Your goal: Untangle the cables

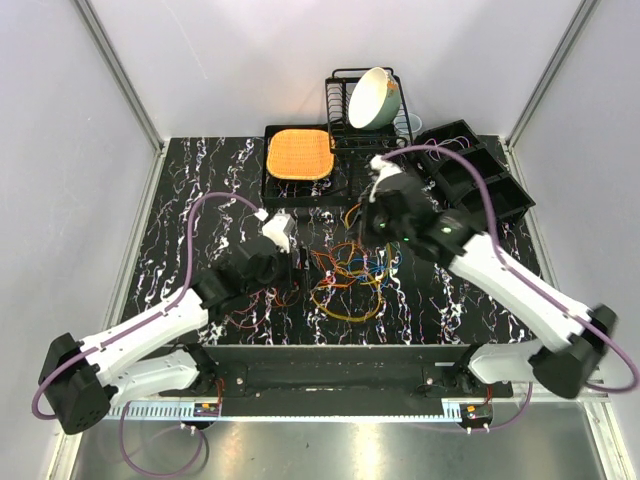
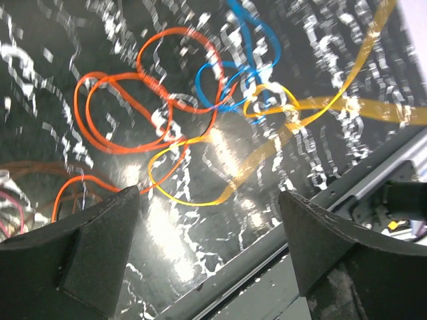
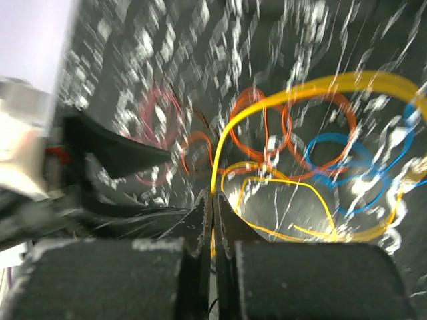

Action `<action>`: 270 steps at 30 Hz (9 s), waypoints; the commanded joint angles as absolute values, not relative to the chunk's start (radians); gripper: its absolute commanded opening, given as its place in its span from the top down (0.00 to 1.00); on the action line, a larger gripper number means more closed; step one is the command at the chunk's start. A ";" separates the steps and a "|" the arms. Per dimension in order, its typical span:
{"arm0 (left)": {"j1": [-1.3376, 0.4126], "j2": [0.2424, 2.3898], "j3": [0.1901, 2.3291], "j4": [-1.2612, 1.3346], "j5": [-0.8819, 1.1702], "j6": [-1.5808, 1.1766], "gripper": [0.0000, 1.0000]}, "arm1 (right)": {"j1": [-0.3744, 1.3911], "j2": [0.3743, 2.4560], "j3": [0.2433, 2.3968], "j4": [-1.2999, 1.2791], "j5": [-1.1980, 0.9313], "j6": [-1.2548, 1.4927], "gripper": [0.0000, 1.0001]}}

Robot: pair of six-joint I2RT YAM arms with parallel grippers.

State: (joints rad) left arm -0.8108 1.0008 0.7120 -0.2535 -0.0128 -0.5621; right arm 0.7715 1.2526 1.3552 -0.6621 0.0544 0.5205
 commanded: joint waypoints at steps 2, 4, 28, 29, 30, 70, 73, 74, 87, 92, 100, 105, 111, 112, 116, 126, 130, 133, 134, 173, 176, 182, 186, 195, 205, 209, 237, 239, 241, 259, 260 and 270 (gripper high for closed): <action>-0.810 0.967 0.687 -0.224 -0.063 -0.612 0.14 | 0.770 1.382 1.298 -0.543 -0.045 0.597 1.00; -0.810 0.959 0.687 -0.239 -0.075 -0.615 0.14 | 0.772 1.405 1.290 -0.545 -0.032 0.597 1.00; -0.811 0.930 0.626 -0.276 -0.084 -0.632 0.18 | 0.884 1.494 0.884 -0.357 -0.267 0.713 1.00; -0.811 0.930 0.615 -0.275 -0.083 -0.635 0.18 | 0.884 1.514 0.885 -0.354 -0.268 0.707 1.00; -0.810 0.925 0.609 -0.275 -0.083 -0.640 0.18 | 0.882 1.523 0.885 -0.350 -0.275 0.698 0.99; -0.810 0.959 0.565 -0.227 -0.077 -0.643 0.18 | 0.884 1.456 0.845 -0.436 -0.207 0.589 0.11; -0.810 0.966 0.566 -0.222 -0.072 -0.644 0.18 | 0.891 1.462 0.844 -0.394 -0.241 0.586 0.09; -0.811 0.972 0.566 -0.219 -0.071 -0.644 0.18 | 0.903 1.468 0.848 -0.393 -0.238 0.581 0.09; -0.811 0.962 0.557 -0.221 -0.075 -0.643 0.19 | 0.988 1.595 0.933 -0.425 -0.121 0.574 0.07; -0.811 0.962 0.552 -0.219 -0.077 -0.644 0.19 | 1.029 1.614 0.980 -0.475 -0.065 0.565 0.06; -0.810 0.953 0.551 -0.221 -0.081 -0.641 0.19 | 1.066 1.693 1.072 -0.606 0.095 0.557 0.07; -0.811 0.959 0.540 -0.216 -0.081 -0.640 0.19 | 1.081 1.738 1.104 -0.623 0.127 0.548 0.07; -0.810 0.957 0.531 -0.209 -0.080 -0.640 0.19 | 1.100 1.752 1.140 -0.621 0.141 0.549 0.08; -0.810 0.957 0.531 -0.209 -0.080 -0.640 0.19 | 1.104 1.752 1.144 -0.620 0.143 0.548 0.08; -0.810 0.960 0.531 -0.206 -0.078 -0.638 0.19 | 1.111 1.753 1.163 -0.621 0.152 0.543 0.09; -0.810 0.962 0.532 -0.209 -0.075 -0.637 0.19 | 1.112 1.772 1.166 -0.626 0.218 0.537 0.18; -0.810 0.963 0.532 -0.209 -0.075 -0.638 0.19 | 1.111 1.770 1.161 -0.623 0.253 0.538 0.21; -0.810 0.968 0.532 -0.210 -0.075 -0.638 0.19 | 1.112 1.781 1.163 -0.624 0.265 0.541 0.22; -0.810 0.969 0.532 -0.207 -0.075 -0.638 0.19 | 1.111 1.784 1.160 -0.621 0.273 0.545 0.22; -0.810 0.779 0.925 -0.783 -0.325 -0.517 0.15 | 0.872 1.361 1.301 -0.805 0.402 0.436 1.00; -0.810 0.717 0.954 -0.834 -0.400 -0.489 0.10 | 0.826 1.341 1.399 -0.844 0.436 0.394 1.00; -0.810 0.660 0.949 -0.859 -0.416 -0.482 0.04 | 0.717 1.373 1.580 -0.874 0.474 0.330 1.00; -0.810 0.641 0.951 -0.881 -0.440 -0.483 0.01 | 0.622 1.414 1.719 -0.879 0.477 0.293 1.00; -0.810 0.627 0.925 -0.847 -0.406 -0.463 0.01 | 0.378 1.526 1.945 -0.893 0.439 0.259 1.00; -0.811 0.638 0.917 -0.828 -0.376 -0.448 0.01 | 0.101 1.680 2.126 -0.907 0.361 0.250 1.00; -0.810 0.647 0.920 -0.828 -0.376 -0.448 0.01 | 0.016 1.788 2.249 -0.928 0.364 0.247 1.00; -0.811 0.678 0.917 -0.831 -0.397 -0.454 0.01 | -0.164 2.278 2.364 -0.861 0.315 0.344 1.00; -0.810 0.678 0.917 -0.831 -0.397 -0.453 0.01 | -0.164 2.302 2.338 -0.859 0.304 0.354 1.00; -0.810 0.678 0.919 -0.831 -0.397 -0.454 0.01 | -0.164 2.309 2.306 -0.854 0.296 0.356 1.00; -0.810 0.676 0.919 -0.831 -0.403 -0.454 0.01 | -0.166 2.322 2.236 -0.801 0.201 0.344 1.00; -0.810 0.676 0.917 -0.831 -0.403 -0.454 0.01 | -0.164 2.325 2.246 -0.804 0.201 0.341 1.00; -0.810 0.672 0.920 -0.836 -0.417 -0.459 0.01 | -0.164 2.222 2.301 -0.833 0.138 0.379 0.15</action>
